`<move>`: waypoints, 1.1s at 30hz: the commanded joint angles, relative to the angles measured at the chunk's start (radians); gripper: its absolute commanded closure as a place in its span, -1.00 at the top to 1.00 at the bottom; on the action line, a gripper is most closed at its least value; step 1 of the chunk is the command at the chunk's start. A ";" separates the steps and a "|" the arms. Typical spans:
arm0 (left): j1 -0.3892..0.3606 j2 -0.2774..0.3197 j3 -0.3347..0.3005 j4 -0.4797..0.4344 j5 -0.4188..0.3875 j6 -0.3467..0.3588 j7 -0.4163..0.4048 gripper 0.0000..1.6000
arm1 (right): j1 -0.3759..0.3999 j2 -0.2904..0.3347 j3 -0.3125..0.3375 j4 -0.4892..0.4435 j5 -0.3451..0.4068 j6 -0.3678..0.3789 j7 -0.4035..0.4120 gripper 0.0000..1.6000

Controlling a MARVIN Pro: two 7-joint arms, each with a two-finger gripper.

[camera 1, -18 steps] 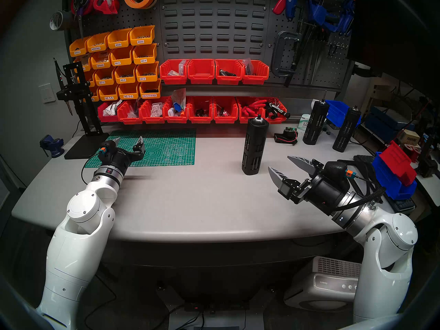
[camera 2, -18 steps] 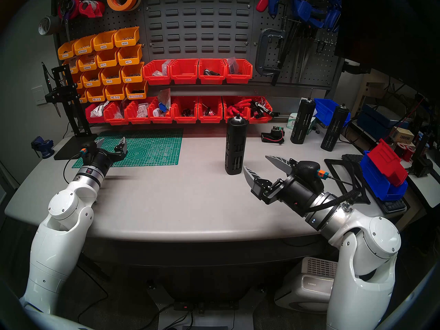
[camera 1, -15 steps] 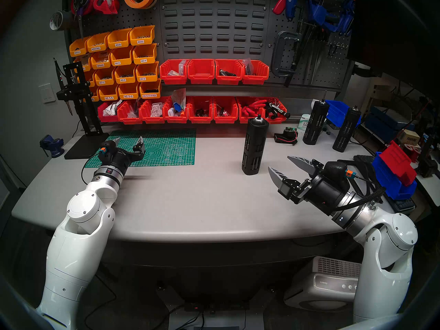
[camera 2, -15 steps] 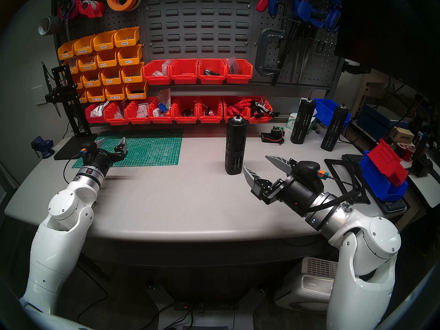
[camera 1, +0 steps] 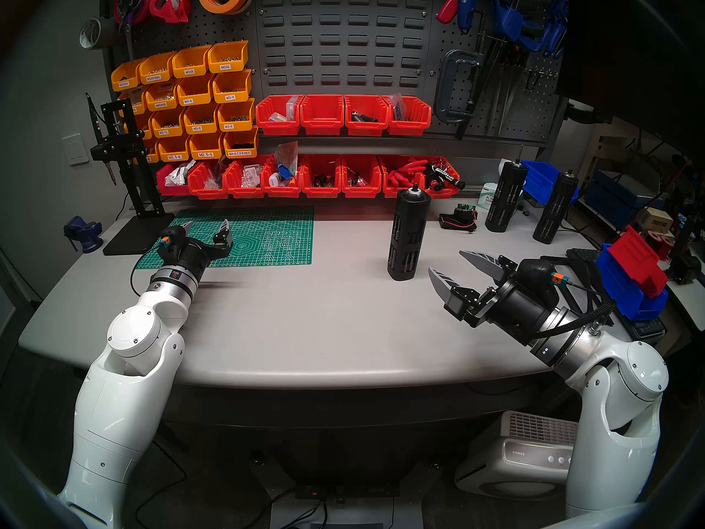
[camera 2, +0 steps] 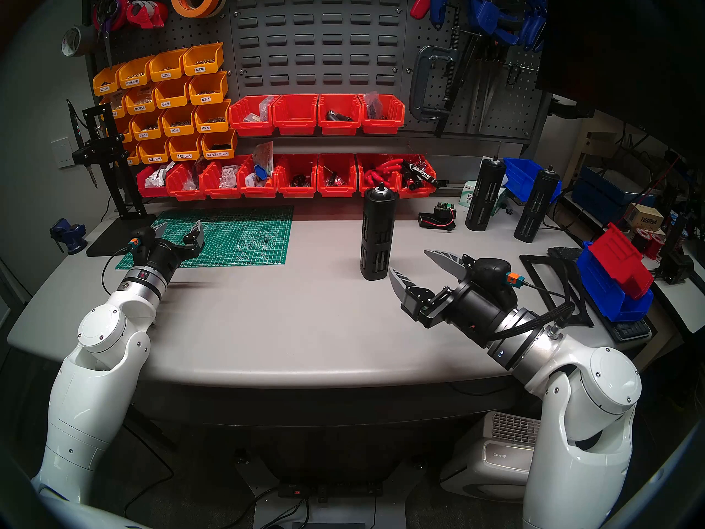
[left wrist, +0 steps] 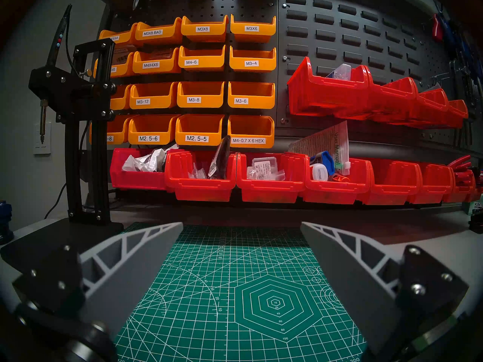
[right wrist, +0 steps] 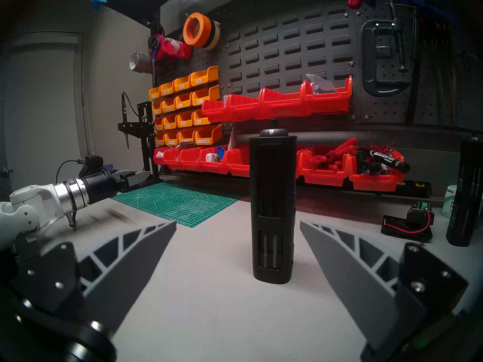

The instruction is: Pick a screwdriver bit and insert it into the screwdriver

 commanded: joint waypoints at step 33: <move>-0.021 0.001 -0.008 -0.026 -0.001 -0.012 0.000 1.00 | 0.310 0.043 -0.141 0.105 -0.073 0.040 -0.131 1.00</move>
